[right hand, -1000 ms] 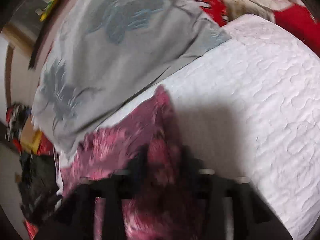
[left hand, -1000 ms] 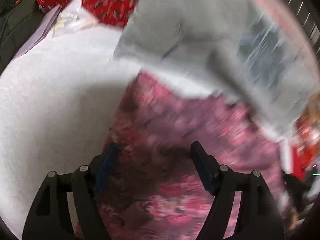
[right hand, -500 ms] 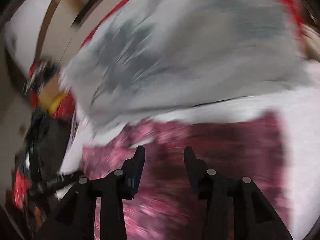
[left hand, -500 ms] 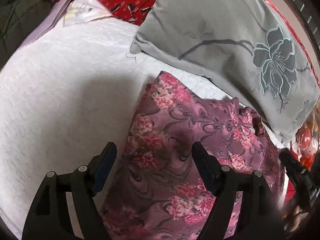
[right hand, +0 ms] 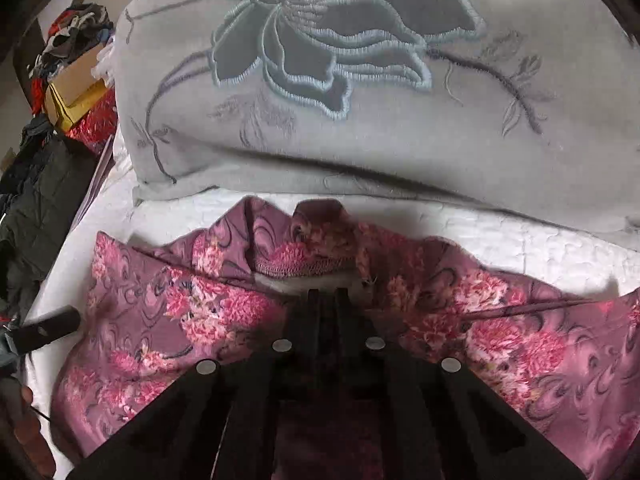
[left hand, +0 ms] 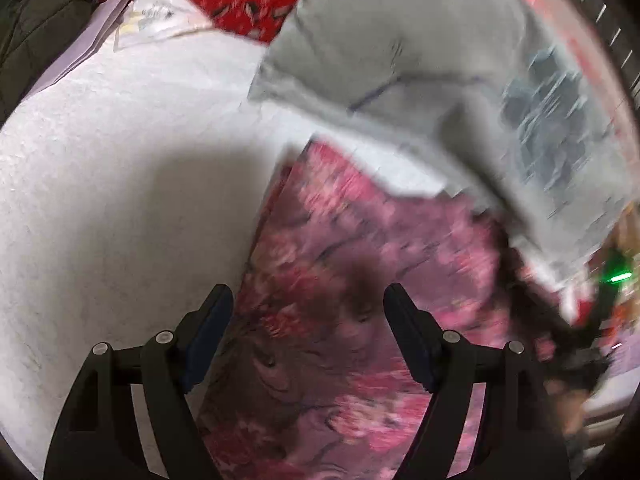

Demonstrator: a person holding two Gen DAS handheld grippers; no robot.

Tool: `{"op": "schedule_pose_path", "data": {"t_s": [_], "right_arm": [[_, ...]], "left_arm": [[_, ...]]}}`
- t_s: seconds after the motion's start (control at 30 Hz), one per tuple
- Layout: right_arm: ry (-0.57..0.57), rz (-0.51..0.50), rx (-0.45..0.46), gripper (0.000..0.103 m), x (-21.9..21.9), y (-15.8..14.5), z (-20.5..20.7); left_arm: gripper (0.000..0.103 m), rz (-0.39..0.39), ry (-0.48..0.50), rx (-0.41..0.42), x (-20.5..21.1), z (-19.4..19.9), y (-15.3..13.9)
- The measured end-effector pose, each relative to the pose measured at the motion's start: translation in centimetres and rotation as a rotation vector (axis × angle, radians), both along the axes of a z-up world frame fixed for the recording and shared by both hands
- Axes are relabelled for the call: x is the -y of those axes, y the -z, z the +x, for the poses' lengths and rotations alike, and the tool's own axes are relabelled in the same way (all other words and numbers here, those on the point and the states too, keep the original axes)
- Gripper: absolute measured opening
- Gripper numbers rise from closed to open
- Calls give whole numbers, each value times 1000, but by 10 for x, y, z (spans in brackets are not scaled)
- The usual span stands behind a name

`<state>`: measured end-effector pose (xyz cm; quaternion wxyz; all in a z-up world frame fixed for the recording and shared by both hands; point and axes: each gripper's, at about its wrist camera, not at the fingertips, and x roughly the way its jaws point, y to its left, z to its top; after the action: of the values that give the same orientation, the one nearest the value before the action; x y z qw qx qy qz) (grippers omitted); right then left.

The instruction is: Fold small clothes

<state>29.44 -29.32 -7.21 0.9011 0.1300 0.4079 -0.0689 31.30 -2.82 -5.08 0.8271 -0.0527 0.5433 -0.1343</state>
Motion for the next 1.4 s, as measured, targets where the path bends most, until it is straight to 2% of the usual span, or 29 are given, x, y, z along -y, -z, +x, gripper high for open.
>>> {"op": "schedule_pose_path", "data": {"t_s": [0.03,0.1,0.13,0.17,0.2,0.27,0.37,0.43,0.5,0.53,0.6,0.63,0.7,0.77,0.8,0.83,0.9,0.97,1.03,1.07,1.1,1.13,1.23,1.27,1.37,1.4], "right_arm": [[6,29,16,11,3,-7,-8],[54,69,85,13,21,-22,-38],[99,82,110,24,33,-29,-52],[177,94,131,39,51,-34,-71],[229,100,140,46,66,-37,-85],[410,99,134,49,109,-36,-125],[529,184,107,49,149,-19,-157],[507,252,47,47,160,-5,-160],[449,264,70,10,154,-3,-160],[423,246,109,7,151,-10,-163],[423,201,184,7,149,-20,-170],[438,209,174,7,154,-17,-173],[452,238,61,7,171,2,-172],[459,249,96,10,163,-4,-173],[468,295,136,15,165,-10,-184],[471,333,162,15,166,-13,-192],[474,385,202,21,161,-16,-215],[472,375,175,38,150,-10,-229],[457,368,127,41,133,8,-223],[445,376,100,39,132,13,-227],[421,375,121,34,130,12,-232],[382,384,146,7,127,8,-233],[361,307,231,7,117,-12,-243],[378,296,220,7,117,-10,-243],[414,271,82,6,122,18,-233],[423,266,90,6,122,17,-233]], "left_arm": [[78,25,2,-2,2,0,4],[78,29,-1,6,2,-1,3],[78,14,-3,12,0,-2,-1],[78,-11,-2,22,-2,-3,-5],[78,-30,-1,29,-3,-5,-7],[78,-63,3,37,-3,-8,-12],[78,-82,41,38,5,-14,-12],[78,-43,61,42,16,-17,-8],[78,23,69,54,24,-18,-2],[78,58,69,64,28,-19,1],[80,79,67,84,30,-20,2],[81,79,64,85,30,-19,2],[81,78,57,74,30,-17,3],[81,78,59,75,29,-18,1],[81,76,62,72,28,-19,-1],[81,69,62,69,26,-19,-3],[81,19,59,57,20,-20,-8],[81,-29,61,39,15,-19,-10],[81,-52,62,22,14,-20,-10],[81,-46,68,13,16,-20,-8],[81,-23,75,3,19,-22,-5],[81,-2,83,7,22,-25,-5],[81,31,104,37,27,-35,-10],[81,42,107,41,28,-37,-10],[86,99,104,50,32,-35,1],[88,117,109,63,33,-37,2]]}}
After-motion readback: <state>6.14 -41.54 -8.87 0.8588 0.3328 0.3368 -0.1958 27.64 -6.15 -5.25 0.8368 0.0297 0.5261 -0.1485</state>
